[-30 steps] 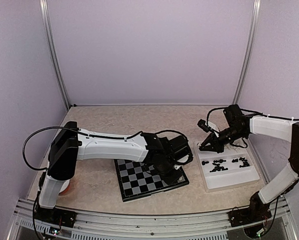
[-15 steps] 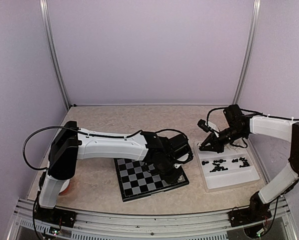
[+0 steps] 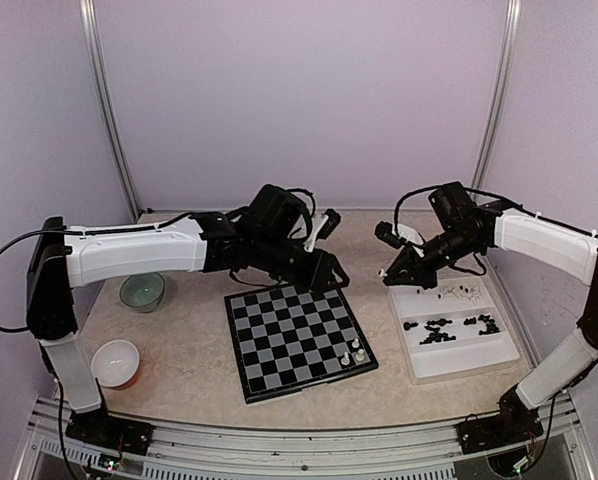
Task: Set up the chess pieces on the board
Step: Place the knight at g1, then pass from the right arm to the left
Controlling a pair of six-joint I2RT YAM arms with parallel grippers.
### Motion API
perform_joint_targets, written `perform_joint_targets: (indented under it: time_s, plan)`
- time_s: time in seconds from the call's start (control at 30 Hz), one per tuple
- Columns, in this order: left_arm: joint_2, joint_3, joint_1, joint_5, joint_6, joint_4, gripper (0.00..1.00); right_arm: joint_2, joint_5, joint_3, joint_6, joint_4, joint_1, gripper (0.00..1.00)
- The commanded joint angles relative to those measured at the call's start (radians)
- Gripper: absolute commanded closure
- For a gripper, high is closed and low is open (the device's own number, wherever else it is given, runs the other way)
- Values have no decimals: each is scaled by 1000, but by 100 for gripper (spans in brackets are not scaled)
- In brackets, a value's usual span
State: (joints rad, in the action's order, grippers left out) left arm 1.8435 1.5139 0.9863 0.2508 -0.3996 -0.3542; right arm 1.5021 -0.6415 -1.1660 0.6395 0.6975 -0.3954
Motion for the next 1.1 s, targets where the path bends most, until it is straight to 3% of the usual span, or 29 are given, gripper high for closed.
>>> perform_joint_targets:
  time_s: [0.0,0.37,0.6,0.83,1.07]
  plan:
    - [-19,-54,-39,222,-149,279,54,-20,92,-82,36,68,-90,95]
    - [60,-6,-46,330,-189,375,54,24,155,-183,27,109,-211,94]
    - [72,-20,-58,308,-208,375,58,22,157,-191,28,112,-221,94]
    - [60,-54,-82,279,-258,405,53,20,151,-181,28,110,-226,94]
    - [87,-40,-81,304,-278,415,59,21,154,-182,24,104,-225,94]
